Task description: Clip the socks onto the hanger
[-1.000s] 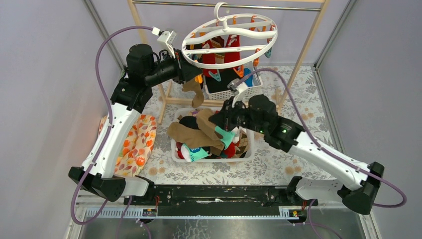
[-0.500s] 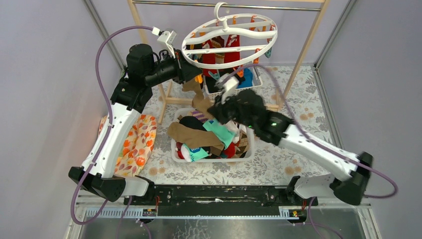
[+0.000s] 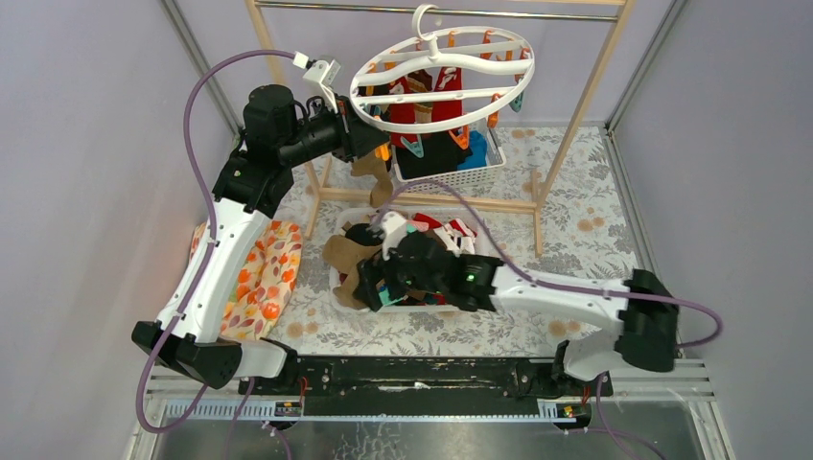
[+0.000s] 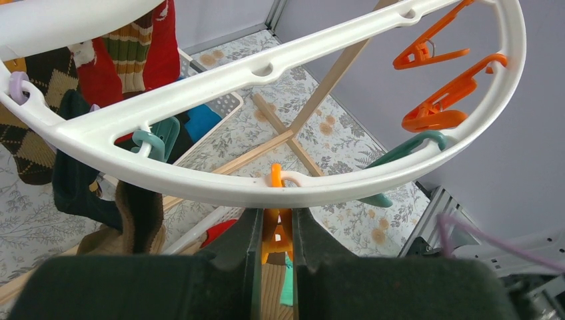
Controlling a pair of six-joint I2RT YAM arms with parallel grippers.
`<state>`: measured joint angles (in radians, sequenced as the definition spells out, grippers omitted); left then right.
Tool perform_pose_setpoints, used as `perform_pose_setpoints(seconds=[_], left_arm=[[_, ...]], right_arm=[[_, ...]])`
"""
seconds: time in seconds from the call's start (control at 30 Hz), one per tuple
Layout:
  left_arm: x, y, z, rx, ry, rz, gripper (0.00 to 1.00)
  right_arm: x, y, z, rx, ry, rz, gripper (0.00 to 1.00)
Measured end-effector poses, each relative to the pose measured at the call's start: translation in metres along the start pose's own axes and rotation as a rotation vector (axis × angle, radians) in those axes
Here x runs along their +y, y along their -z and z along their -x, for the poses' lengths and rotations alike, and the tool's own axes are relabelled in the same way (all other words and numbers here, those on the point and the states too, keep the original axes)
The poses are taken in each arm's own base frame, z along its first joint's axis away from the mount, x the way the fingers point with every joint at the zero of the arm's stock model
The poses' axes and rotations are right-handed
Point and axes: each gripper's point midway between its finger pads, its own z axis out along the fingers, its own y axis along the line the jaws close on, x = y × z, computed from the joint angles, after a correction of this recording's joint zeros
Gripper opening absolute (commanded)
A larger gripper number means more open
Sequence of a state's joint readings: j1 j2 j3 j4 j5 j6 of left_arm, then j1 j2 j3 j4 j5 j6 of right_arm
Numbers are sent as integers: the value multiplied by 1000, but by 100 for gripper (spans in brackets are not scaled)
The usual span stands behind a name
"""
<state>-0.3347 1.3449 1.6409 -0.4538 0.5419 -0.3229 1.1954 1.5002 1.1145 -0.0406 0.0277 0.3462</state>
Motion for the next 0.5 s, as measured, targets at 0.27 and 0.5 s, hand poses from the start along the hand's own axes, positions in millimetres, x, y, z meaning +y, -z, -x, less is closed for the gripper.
perform_pose_setpoints(seconds=[0.27, 0.5], left_arm=[[-1, 0, -1, 5, 1, -5, 0], [-2, 0, -2, 8, 0, -11, 0]], right_arm=[[-87, 68, 44, -288, -464, -138, 90], [-166, 76, -21, -264, -828, -277, 82]])
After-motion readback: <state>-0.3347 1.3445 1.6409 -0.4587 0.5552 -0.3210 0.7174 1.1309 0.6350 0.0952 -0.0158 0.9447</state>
